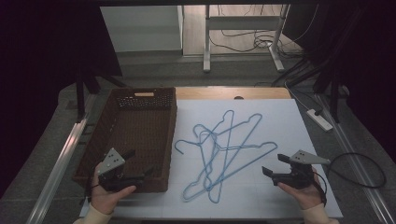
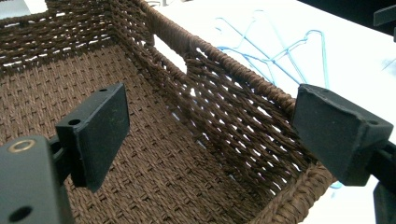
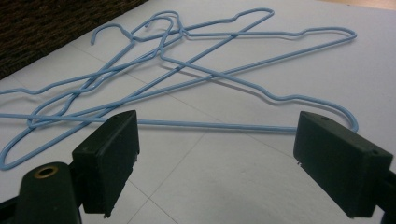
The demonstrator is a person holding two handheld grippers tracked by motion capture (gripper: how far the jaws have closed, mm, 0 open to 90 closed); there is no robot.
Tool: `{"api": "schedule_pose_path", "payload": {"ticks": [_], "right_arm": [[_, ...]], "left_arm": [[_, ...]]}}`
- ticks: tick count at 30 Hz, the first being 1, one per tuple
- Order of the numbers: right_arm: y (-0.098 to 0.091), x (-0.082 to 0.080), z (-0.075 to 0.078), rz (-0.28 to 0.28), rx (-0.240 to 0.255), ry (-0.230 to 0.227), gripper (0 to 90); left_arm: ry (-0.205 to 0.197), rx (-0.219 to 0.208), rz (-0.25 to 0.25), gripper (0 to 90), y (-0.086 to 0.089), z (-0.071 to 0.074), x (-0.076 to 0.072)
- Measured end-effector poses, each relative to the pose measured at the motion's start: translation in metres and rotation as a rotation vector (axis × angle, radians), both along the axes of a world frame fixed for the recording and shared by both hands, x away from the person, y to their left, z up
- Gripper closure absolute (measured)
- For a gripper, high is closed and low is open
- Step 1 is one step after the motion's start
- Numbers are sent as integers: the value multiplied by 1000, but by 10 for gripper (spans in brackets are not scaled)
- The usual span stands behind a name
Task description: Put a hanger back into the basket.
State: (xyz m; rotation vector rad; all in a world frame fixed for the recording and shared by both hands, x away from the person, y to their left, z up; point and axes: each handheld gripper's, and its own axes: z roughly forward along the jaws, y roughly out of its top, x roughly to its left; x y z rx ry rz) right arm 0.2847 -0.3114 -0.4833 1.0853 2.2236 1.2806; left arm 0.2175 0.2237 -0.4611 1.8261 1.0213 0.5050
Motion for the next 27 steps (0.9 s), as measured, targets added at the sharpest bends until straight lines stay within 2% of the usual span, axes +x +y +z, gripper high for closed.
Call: {"api": "schedule_pose_path", "payload": {"ticks": [11, 18, 27], "right_arm": [[1, 1, 2, -13, -6, 2, 167], [8, 6, 6, -8, -21, 22, 194], [34, 25, 23, 17, -48, 38, 212]], "left_arm": [[-7, 3, 5, 126, -1, 1, -2], [-18, 8, 4, 126, -1, 5, -3], [-11, 4, -2, 127, -1, 3, -2]]}}
